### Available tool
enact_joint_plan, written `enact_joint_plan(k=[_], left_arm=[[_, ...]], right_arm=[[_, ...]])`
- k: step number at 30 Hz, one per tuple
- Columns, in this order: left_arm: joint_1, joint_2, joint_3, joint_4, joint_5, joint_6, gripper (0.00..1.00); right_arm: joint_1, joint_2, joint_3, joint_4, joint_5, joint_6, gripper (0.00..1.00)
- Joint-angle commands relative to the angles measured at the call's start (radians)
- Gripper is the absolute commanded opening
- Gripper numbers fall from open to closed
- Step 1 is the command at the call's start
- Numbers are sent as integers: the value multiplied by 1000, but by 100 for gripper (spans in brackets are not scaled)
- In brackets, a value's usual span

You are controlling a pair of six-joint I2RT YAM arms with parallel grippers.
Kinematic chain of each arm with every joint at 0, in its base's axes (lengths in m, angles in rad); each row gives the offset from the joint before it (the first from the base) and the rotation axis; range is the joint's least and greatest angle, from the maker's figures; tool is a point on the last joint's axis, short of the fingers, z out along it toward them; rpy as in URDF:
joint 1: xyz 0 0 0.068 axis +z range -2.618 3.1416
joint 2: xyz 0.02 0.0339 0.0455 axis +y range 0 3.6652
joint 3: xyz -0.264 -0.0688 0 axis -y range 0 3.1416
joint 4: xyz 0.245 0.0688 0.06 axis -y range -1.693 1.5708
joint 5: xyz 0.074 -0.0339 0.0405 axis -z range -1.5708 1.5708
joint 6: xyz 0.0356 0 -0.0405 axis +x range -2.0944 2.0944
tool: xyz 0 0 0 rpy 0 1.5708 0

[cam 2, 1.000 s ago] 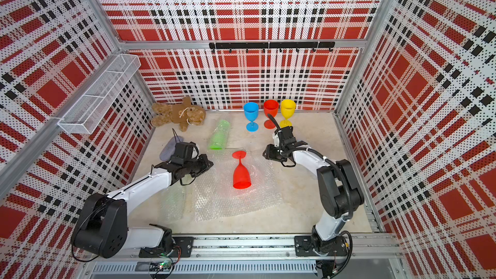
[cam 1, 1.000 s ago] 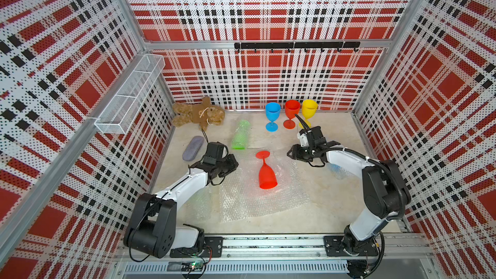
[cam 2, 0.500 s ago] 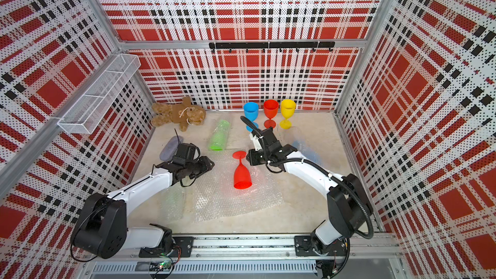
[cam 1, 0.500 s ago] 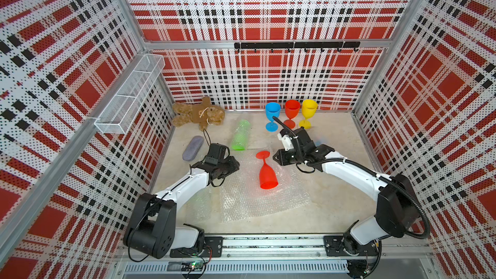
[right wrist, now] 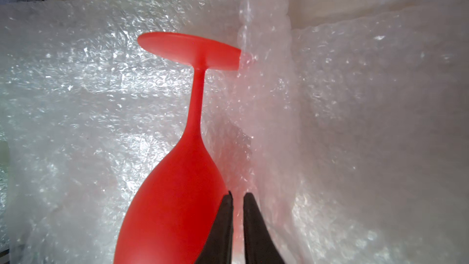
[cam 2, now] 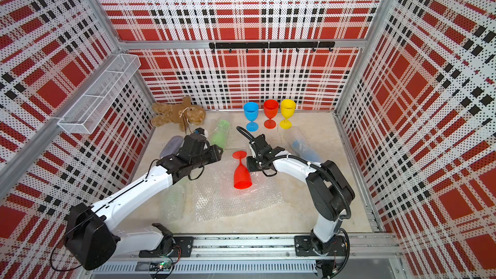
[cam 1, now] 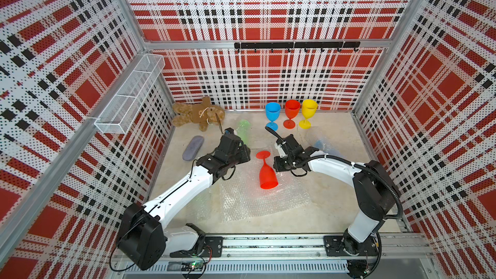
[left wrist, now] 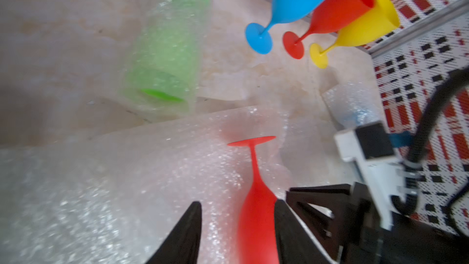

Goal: Unpack wine glasses from bubble wrap
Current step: Unwrap the bubble wrap.

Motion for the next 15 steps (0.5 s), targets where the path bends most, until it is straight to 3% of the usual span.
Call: enact_joint_plan(k=[1,5,15], left_arm=[[-61,96,22,40,29,0,44],[-77,172,3,41,88,-10,36],[-35,202,-146,48,76,-8,28]], right_arm=[[1,21,-16,29,47,43,13],[1,25,-39,38,95,54,14],[-45,84,-103,113,170,137,16]])
